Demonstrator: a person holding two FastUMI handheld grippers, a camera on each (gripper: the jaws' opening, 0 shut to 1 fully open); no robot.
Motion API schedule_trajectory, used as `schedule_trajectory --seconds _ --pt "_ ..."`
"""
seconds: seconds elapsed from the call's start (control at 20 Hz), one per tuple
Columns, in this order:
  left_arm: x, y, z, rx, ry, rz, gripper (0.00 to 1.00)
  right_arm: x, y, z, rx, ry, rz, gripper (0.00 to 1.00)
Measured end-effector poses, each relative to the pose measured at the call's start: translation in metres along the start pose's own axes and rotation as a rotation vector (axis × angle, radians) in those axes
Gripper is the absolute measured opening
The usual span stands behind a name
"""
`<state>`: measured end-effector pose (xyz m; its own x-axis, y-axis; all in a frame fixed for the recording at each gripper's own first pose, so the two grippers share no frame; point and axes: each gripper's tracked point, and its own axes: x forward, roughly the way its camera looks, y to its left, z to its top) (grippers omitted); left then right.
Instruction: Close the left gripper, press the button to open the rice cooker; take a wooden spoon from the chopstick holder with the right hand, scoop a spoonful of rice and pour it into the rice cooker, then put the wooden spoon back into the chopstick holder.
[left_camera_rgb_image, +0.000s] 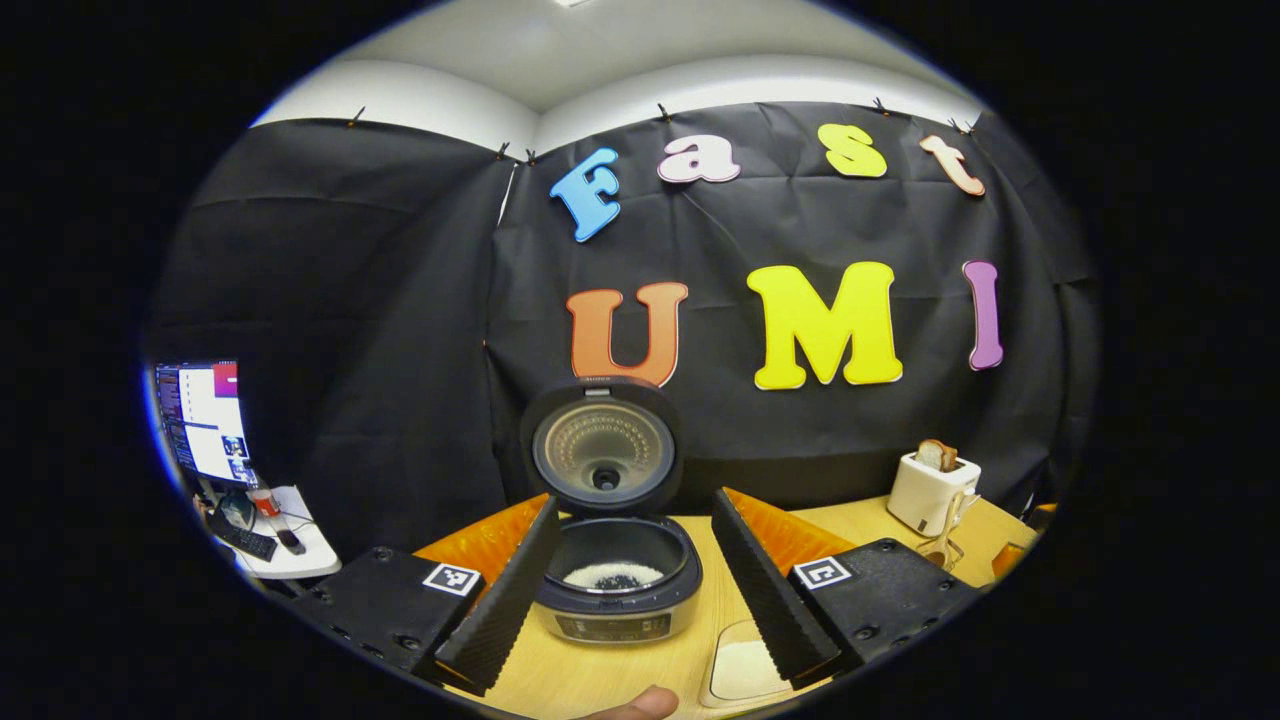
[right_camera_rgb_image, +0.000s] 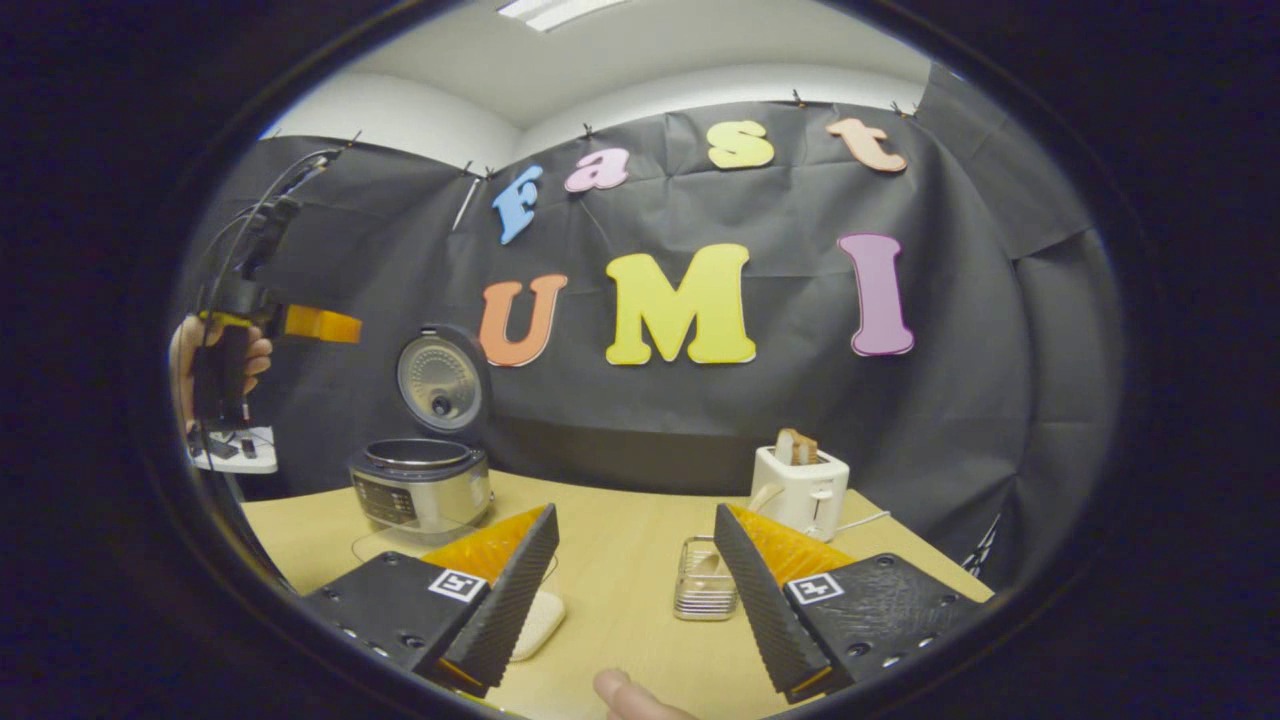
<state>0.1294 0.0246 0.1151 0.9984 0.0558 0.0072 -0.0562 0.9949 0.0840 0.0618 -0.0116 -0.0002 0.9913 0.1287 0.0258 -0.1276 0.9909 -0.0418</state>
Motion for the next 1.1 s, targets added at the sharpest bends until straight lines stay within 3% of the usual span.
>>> schedule_trajectory --seconds 0.15,0.3,0.45,0.5,0.55,0.75,0.9,1.1 --pt "0.030 0.012 0.032 -0.012 -0.029 0.031 0.94 -0.003 -0.002 -0.004 -0.038 -0.025 -0.014 0.93" --pt "0.065 0.027 0.057 -0.025 -0.054 0.059 0.97 -0.005 -0.005 -0.008 -0.047 -0.030 -0.015 0.93" --pt "0.102 0.036 0.074 -0.031 -0.072 0.079 0.97 -0.010 -0.012 -0.009 -0.022 -0.038 -0.023 0.96" --pt "0.116 0.041 0.080 -0.028 -0.095 0.090 0.97 -0.012 -0.013 -0.009 -0.010 -0.041 -0.018 0.93" --pt "0.131 0.046 0.083 -0.029 -0.116 0.104 0.94 -0.014 -0.015 -0.009 -0.004 -0.045 -0.013 0.96" --pt "0.194 0.049 0.081 -0.051 -0.149 0.118 0.97 -0.020 -0.020 -0.011 -0.022 -0.077 -0.009 0.93" --pt "0.235 0.064 0.080 -0.011 -0.216 0.162 0.98 -0.023 -0.026 -0.017 -0.066 -0.080 -0.032 0.93" --pt "0.273 0.065 0.087 -0.014 -0.284 0.145 0.97 -0.019 -0.029 -0.035 -0.100 -0.041 -0.053 0.93"
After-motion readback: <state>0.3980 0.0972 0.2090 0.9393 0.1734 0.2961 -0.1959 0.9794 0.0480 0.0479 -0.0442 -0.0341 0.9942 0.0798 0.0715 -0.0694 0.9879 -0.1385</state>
